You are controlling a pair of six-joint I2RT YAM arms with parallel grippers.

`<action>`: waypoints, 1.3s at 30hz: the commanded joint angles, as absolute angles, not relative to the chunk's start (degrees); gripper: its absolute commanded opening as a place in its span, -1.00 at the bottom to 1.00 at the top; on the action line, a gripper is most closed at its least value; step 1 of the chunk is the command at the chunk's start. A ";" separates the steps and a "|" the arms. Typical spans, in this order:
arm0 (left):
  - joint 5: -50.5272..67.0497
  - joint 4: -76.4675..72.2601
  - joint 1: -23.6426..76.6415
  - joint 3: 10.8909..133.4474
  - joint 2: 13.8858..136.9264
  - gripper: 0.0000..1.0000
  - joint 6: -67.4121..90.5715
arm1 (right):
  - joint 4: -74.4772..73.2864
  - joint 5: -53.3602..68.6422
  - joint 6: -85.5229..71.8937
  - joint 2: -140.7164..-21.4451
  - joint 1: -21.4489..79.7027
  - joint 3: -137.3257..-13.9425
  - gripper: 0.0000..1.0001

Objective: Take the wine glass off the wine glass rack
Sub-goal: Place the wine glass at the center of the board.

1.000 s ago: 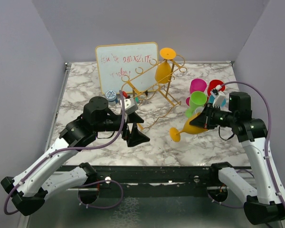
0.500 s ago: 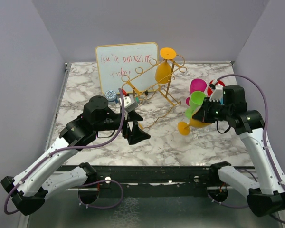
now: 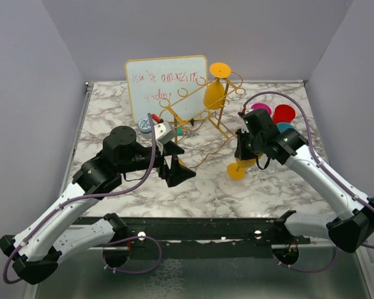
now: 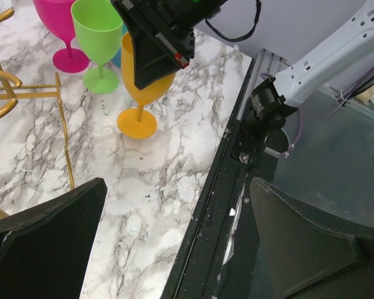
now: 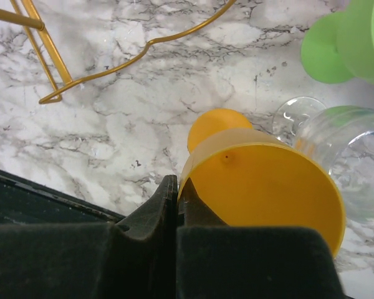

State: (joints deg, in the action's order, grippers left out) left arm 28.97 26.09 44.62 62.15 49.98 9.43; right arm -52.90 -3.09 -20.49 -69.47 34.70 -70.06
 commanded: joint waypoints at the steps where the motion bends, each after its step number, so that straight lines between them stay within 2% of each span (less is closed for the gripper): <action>1: 25.89 26.84 44.56 63.59 47.16 0.98 10.80 | -48.01 -6.54 -20.47 -71.36 35.20 -69.46 -0.99; 12: 24.16 27.33 44.56 64.68 46.70 0.98 11.59 | -43.41 -9.46 -18.20 -79.04 35.33 -68.15 -0.98; 21: 23.64 28.00 44.56 65.61 46.08 0.98 11.63 | -41.67 -6.57 -15.07 -79.63 35.33 -67.70 -0.70; 28: 22.91 29.01 44.56 66.64 46.86 0.98 11.36 | -43.24 -5.70 -14.59 -79.30 35.43 -68.39 -0.36; 33: 20.95 29.76 44.56 67.67 47.51 0.98 11.50 | -44.88 -1.67 -14.76 -77.73 35.42 -71.13 -0.20; 39: 21.55 33.29 44.56 75.66 52.44 0.98 7.78 | -46.52 1.05 -15.84 -73.55 35.46 -73.66 -0.07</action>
State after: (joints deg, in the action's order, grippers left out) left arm 23.03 30.41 44.62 68.82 49.65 10.72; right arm -44.62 -2.44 -15.14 -77.78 34.96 -70.50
